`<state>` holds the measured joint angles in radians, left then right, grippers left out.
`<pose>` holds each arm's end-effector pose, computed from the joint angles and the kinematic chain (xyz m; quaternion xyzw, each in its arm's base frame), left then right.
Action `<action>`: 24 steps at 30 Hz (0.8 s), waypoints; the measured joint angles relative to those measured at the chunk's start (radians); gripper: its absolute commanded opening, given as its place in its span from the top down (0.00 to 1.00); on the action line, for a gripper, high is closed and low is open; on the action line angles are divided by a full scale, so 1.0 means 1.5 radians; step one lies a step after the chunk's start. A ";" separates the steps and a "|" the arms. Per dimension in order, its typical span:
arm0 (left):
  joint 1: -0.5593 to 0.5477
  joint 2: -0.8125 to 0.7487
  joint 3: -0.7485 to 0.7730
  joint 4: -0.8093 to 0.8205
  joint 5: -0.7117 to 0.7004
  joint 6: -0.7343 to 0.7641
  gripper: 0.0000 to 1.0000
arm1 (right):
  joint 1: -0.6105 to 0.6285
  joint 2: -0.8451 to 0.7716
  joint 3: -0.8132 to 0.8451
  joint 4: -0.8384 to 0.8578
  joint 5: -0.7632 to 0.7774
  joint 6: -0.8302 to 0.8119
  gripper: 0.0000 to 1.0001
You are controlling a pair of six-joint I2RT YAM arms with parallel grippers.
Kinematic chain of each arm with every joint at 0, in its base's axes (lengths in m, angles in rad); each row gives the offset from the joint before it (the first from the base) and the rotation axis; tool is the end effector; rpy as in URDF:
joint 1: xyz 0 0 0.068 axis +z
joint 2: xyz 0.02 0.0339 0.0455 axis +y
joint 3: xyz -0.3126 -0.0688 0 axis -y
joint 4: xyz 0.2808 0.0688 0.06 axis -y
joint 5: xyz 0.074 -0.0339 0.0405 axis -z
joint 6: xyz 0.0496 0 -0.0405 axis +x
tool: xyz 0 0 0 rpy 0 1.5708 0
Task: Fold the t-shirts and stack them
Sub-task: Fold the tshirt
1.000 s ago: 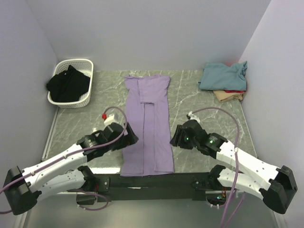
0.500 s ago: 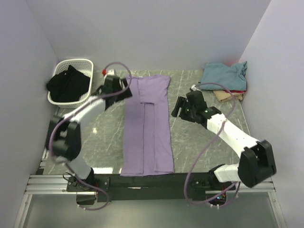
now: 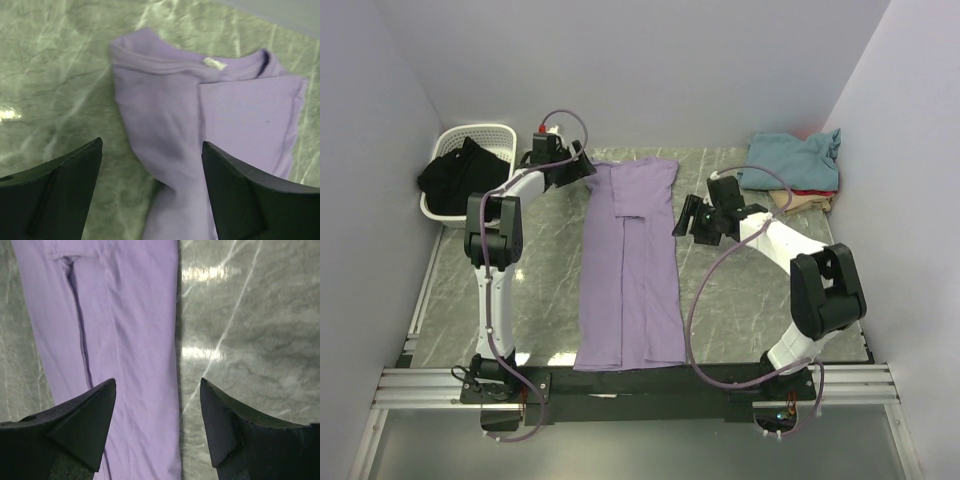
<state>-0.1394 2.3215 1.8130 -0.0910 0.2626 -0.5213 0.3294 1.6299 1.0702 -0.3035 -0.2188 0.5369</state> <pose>0.6007 -0.0973 0.1890 -0.1064 0.8724 -0.2596 0.4002 0.3635 0.1356 0.2343 0.0589 0.9314 0.2375 0.2696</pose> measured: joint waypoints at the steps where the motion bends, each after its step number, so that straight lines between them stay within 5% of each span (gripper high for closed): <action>1: 0.006 0.013 0.008 -0.002 0.011 0.000 0.14 | -0.004 0.008 0.007 0.001 -0.006 -0.001 0.26; 13: 0.032 0.121 0.130 0.025 0.117 -0.014 0.17 | -0.035 0.045 0.042 0.014 -0.055 -0.006 0.27; 18: 0.036 0.187 0.211 0.042 0.161 -0.022 0.40 | -0.037 0.059 0.042 0.013 -0.067 -0.007 0.27; 22: 0.036 0.213 0.237 0.042 0.177 -0.034 0.81 | -0.038 0.071 0.042 0.013 -0.076 -0.007 0.26; 24: 0.037 0.224 0.245 0.042 0.184 -0.036 0.82 | -0.039 0.077 0.042 0.013 -0.078 -0.007 0.27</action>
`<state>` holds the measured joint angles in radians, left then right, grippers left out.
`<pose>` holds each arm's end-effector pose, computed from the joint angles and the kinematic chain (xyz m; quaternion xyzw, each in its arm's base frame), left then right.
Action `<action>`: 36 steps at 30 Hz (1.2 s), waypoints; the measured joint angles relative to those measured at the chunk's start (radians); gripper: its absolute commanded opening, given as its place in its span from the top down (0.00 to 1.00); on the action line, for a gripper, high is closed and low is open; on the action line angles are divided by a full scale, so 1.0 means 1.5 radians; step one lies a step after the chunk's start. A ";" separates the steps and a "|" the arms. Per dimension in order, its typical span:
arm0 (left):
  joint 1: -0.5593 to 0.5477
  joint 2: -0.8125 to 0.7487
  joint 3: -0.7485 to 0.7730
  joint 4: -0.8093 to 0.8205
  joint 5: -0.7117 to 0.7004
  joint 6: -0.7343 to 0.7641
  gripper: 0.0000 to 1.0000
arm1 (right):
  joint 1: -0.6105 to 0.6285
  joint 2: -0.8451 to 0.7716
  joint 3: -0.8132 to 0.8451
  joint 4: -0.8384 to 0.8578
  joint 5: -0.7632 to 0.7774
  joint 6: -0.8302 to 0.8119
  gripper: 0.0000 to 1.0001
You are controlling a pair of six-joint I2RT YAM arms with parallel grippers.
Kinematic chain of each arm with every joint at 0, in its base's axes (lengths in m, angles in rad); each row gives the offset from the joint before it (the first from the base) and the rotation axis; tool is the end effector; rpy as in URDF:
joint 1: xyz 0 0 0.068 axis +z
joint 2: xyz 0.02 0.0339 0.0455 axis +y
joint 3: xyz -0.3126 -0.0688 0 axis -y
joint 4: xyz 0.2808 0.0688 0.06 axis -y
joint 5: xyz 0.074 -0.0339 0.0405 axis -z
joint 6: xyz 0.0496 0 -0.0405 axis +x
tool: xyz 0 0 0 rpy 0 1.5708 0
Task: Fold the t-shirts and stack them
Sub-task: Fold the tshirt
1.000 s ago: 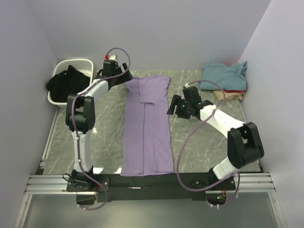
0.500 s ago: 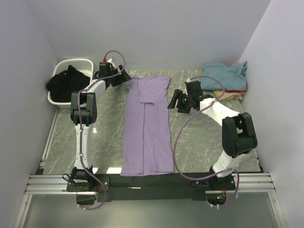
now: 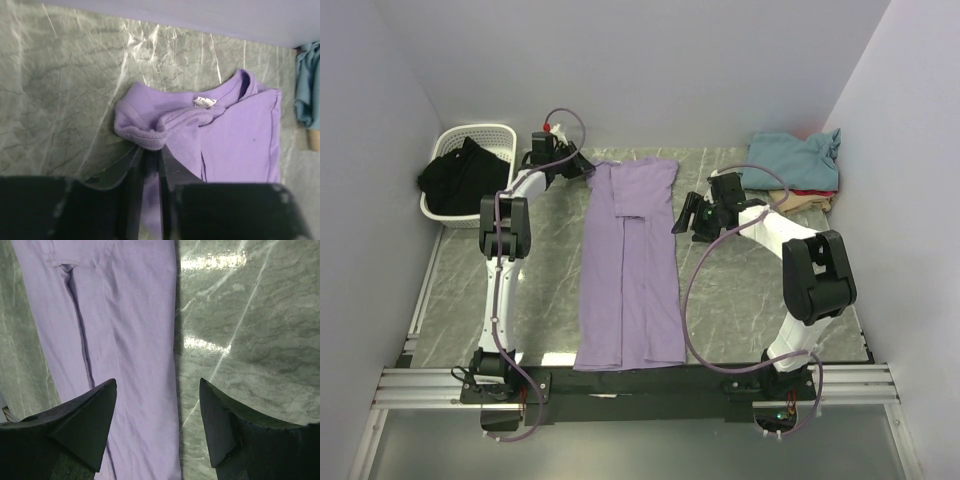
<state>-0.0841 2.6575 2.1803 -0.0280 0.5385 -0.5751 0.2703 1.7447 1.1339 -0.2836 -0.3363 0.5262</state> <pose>0.6712 -0.0821 0.1269 -0.0707 0.8383 -0.3753 0.3891 0.3948 0.1264 0.2153 0.0636 0.9295 0.2724 0.2403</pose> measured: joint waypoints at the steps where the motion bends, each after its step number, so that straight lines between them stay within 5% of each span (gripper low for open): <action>1: 0.001 0.007 0.006 0.000 0.005 -0.003 0.85 | 0.000 0.003 0.001 0.000 -0.002 0.000 0.27; 6: 0.002 0.036 0.039 0.016 0.023 -0.017 0.90 | 0.000 0.010 0.006 0.002 -0.009 0.000 0.27; 10: 0.004 0.039 0.042 0.048 0.025 -0.033 0.76 | 0.000 0.014 0.006 0.008 -0.011 0.000 0.27; 11: 0.005 0.039 0.042 0.063 0.025 -0.038 0.69 | 0.000 0.017 0.006 0.009 -0.011 0.000 0.27; 13: 0.006 0.039 0.042 0.088 0.024 -0.043 0.26 | 0.000 0.022 0.006 0.010 -0.012 0.000 0.28; 16: 0.008 0.039 0.041 0.119 0.020 -0.048 0.01 | 0.000 0.030 0.007 0.010 -0.016 0.001 0.27; 25: 0.013 -0.019 -0.074 0.181 0.008 -0.045 0.01 | 0.000 0.031 0.007 0.016 -0.016 0.000 0.27; 36: 0.007 -0.217 -0.207 0.111 -0.002 0.013 0.01 | -0.013 -0.022 -0.017 0.005 0.093 0.006 0.27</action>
<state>-0.0731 2.3325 1.8706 0.1390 0.5354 -0.5552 0.2508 1.7111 1.1084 -0.2756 -0.1974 0.5346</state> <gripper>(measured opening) 0.994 0.726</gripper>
